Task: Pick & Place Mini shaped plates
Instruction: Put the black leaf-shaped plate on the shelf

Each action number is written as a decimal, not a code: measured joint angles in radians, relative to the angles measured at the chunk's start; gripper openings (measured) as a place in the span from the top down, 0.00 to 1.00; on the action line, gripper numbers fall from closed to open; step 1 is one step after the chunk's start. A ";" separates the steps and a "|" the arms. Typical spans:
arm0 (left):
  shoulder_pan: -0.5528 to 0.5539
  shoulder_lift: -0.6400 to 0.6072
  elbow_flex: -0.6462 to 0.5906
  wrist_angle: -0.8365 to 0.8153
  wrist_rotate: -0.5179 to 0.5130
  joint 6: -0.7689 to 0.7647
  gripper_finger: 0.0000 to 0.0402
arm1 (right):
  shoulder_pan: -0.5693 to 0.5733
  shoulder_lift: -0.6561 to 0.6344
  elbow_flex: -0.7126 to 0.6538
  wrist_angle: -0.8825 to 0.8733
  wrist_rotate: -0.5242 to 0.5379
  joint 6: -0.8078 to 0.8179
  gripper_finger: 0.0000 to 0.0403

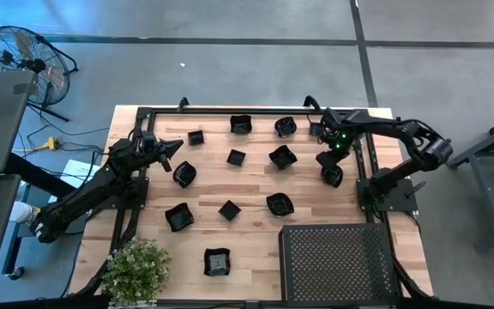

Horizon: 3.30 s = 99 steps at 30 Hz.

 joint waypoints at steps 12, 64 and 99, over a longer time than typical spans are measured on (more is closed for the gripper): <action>0.000 0.000 0.000 0.000 0.001 0.000 1.00 | 0.025 -0.006 0.000 -0.060 -0.079 -0.010 0.99; 0.000 0.000 0.000 0.000 -0.001 0.008 1.00 | 1.876 -0.585 0.356 -0.413 0.084 1.695 1.00; 0.000 0.000 0.000 0.000 0.000 0.008 1.00 | 1.725 -0.302 0.230 0.355 0.173 1.527 1.00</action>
